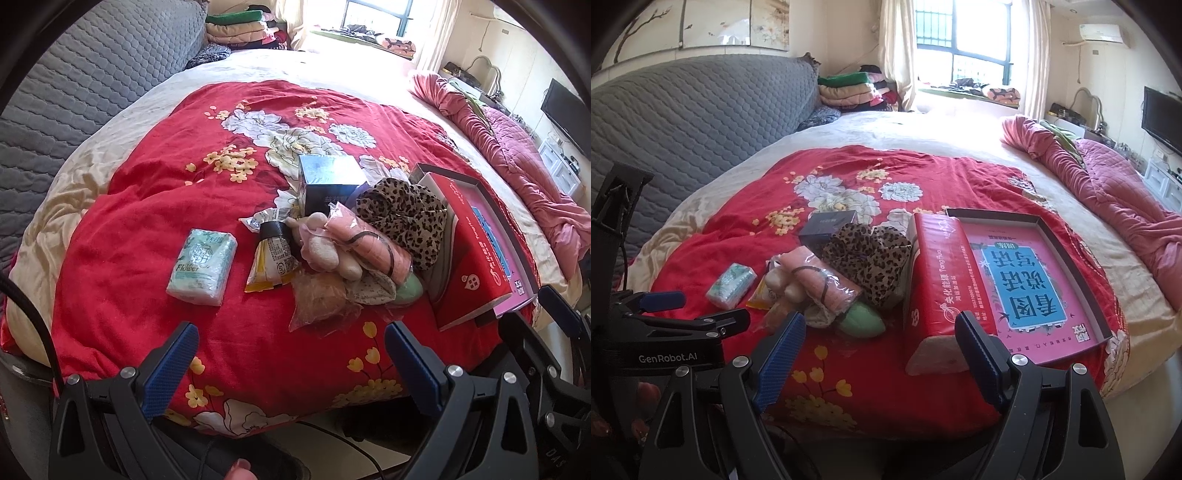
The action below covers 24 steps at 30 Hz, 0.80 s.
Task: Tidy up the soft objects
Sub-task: 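Grasp the green Flower tissue pack with the left tool while the right tool grasps the pink towel roll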
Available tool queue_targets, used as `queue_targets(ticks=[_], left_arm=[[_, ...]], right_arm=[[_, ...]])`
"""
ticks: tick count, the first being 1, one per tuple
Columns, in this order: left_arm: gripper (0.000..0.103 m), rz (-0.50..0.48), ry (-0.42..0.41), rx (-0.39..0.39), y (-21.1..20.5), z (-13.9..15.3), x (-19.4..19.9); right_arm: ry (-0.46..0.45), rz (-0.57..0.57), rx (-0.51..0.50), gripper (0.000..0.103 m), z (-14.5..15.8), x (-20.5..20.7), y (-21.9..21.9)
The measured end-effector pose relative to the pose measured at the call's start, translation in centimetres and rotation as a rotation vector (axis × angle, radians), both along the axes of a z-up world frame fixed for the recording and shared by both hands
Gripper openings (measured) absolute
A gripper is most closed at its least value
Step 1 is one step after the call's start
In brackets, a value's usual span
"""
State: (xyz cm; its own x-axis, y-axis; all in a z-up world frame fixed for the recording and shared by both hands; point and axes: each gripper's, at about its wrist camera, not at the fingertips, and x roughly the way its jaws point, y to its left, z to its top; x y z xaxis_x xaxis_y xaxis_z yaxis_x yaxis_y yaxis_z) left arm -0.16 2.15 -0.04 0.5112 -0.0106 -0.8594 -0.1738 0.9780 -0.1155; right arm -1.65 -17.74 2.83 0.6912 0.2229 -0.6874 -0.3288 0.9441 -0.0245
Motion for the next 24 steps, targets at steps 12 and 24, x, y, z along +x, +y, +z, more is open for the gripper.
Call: queue_targets(ticks=[12,24], left_arm=[[0.101,0.127,0.005,-0.091,5.9,-1.4,0.6],[0.1,0.154,0.08,-0.05,9.9,-4.9,4.1]], right_arm=[[0.024,0.084,-0.015,0.084,-1.4,2.1,2.4],[0.032,0.169,-0.073,0.084,-3.0,4.9,4.3]])
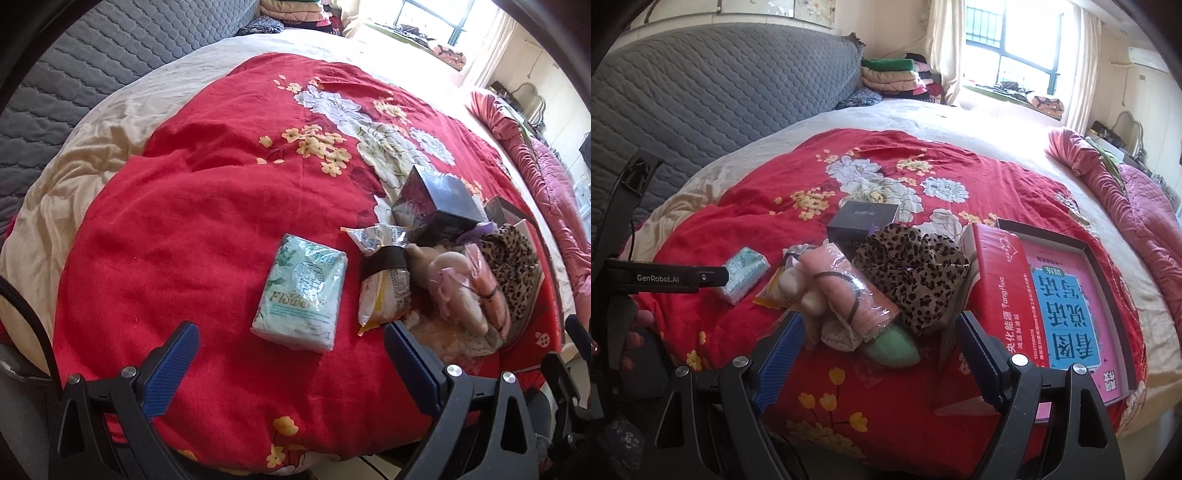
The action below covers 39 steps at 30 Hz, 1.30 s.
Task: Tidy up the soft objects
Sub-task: 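Grasp the green Flower tissue pack with the left tool while the right tool grasps the pink towel roll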
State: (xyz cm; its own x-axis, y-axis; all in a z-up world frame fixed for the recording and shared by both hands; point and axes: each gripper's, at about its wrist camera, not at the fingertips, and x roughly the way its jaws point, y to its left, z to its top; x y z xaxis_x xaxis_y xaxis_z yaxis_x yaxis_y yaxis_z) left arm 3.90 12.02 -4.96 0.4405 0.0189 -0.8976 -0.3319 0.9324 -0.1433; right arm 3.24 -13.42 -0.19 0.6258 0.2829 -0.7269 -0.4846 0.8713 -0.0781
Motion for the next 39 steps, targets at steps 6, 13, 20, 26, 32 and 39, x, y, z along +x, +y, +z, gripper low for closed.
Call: queue_targets(ticks=[6,13,20,26,32,39], left_arm=[[0.097,-0.01,-0.003,0.012,0.2,-1.0,1.2],[0.094,-0.03,0.0,0.024,0.2,-1.8,1.6],[0.091,-0.057,-0.007,0.014,0.1,-2.4,2.0],[0.086,-0.061,-0.017,-0.002,0.6,-2.7,2.2],[0.077,-0.081,-0.02,-0.02,0.5,-3.3,2.5],[0.052,-0.109,-0.03,-0.062,0.5,-4.1,2.7]], right_arm=[[0.017,0.023,-0.004,0.084,-0.6,1.5,0.6],[0.02,0.074,-0.09,0.081,-2.1,3.3,2.6],[0.057,0.142,-0.166,0.066,-3.8,4.8,4.3],[0.06,0.194,-0.213,0.062,-4.7,5.6,5.6],[0.1,0.203,-0.174,0.051,-5.4,6.8,5.9],[0.172,0.189,0.035,0.043,-4.6,7.3,3.8]])
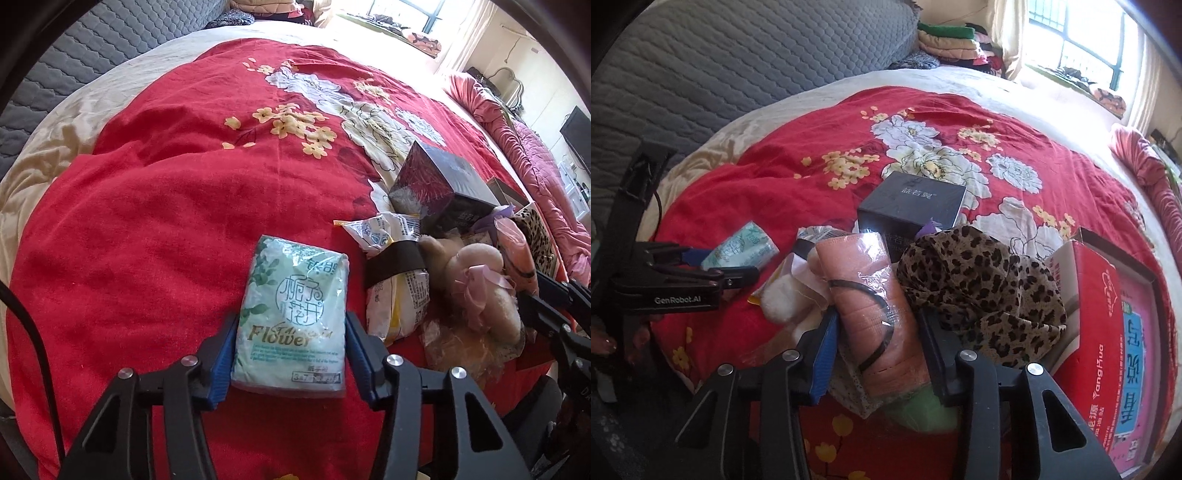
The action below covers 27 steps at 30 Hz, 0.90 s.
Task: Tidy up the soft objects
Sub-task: 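Grasp the green Flower tissue pack with the left tool while the right tool grasps the pink towel roll, then carry tissue pack and pink roll into the pink box lid, opening both tools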
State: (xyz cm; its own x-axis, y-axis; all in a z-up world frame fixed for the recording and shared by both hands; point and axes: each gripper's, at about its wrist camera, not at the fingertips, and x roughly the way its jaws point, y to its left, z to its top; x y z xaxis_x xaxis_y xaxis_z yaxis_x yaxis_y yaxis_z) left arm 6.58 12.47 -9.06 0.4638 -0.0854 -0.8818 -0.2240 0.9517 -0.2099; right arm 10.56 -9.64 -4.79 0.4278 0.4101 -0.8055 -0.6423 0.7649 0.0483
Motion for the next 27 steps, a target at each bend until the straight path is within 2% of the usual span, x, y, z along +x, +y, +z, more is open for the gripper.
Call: queue_targets(ticks=[5,12,19,27], left_arm=[[0.047,0.014,-0.035,-0.048,0.7,0.4,-0.3],[0.046,0.0,-0.102,-0.027,0.0,2.5,-1.3],[0.046,-0.014,-0.13,0.016,-1.4,4.3,-2.7],[0.046,-0.072,-0.189,0.031,-5.1,8.1,-3.8]], right_arm=[[-0.001,-0.03,0.101,0.042,1.5,-0.5,-1.4],[-0.026,-0.047,0.128,0.042,2.9,-1.5,-2.3],[-0.033,-0.078,0.145,0.042,3.7,-2.2,-3.1],[-0.064,-0.125,0.212,0.042,5.9,-2.9,-5.4]])
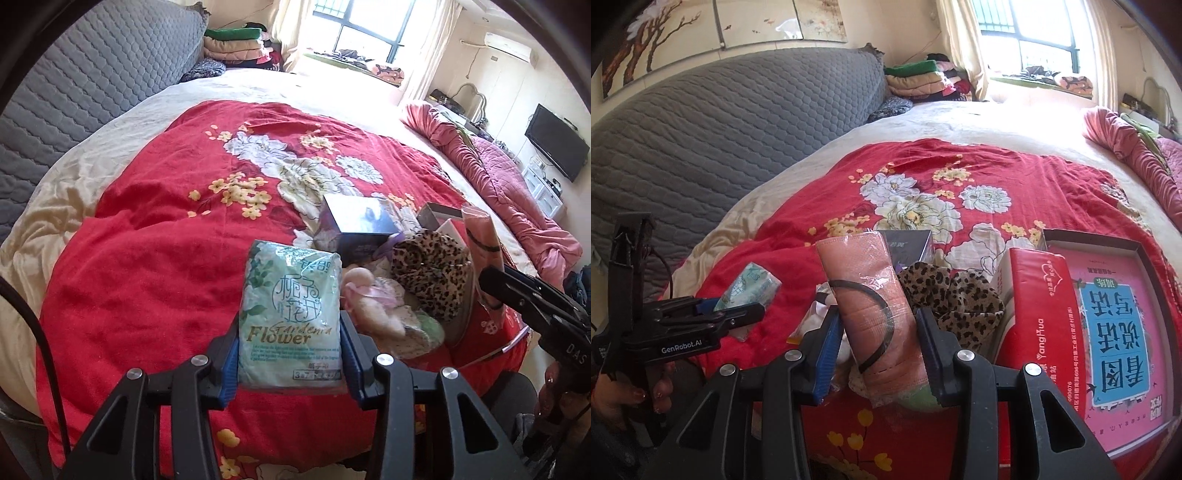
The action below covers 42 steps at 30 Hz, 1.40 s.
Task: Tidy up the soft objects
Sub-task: 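Carry tissue pack and pink roll into the pink box lid, opening both tools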
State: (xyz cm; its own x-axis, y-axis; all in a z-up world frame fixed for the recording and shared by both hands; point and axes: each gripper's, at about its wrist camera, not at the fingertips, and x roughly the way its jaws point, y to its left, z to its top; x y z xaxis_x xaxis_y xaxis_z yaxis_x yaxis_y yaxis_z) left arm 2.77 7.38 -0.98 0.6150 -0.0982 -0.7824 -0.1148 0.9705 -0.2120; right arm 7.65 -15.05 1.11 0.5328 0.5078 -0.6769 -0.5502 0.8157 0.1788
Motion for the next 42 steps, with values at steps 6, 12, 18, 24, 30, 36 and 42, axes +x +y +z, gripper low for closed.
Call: queue_targets(ticks=[6,12,18,24,30,36,42], left_arm=[[0.046,-0.059,-0.009,0.016,-3.5,1.8,0.4],[0.046,-0.1,-0.017,0.025,-6.5,3.3,1.2],[0.046,-0.163,-0.037,0.038,-10.4,4.9,2.4],[0.046,-0.239,-0.047,0.036,-15.0,5.9,4.1],[0.046,-0.315,-0.057,0.032,-19.7,6.6,5.9],[0.046,-0.382,-0.048,0.049,-23.8,6.4,7.6],[0.046,-0.448,-0.013,0.079,-27.5,5.4,9.0]], right_arm=[[-0.031,-0.044,0.008,0.042,1.3,-0.4,-2.1],[-0.047,-0.093,0.047,0.042,2.4,-0.6,-4.9],[-0.072,-0.163,0.078,0.042,3.3,-0.6,-7.9],[-0.109,-0.257,0.067,0.042,4.0,-0.5,-10.9],[-0.138,-0.372,0.035,0.042,4.3,0.0,-14.7],[-0.141,-0.505,0.023,0.042,4.0,0.5,-19.6],[-0.152,-0.607,-0.065,0.042,3.1,0.7,-23.1]])
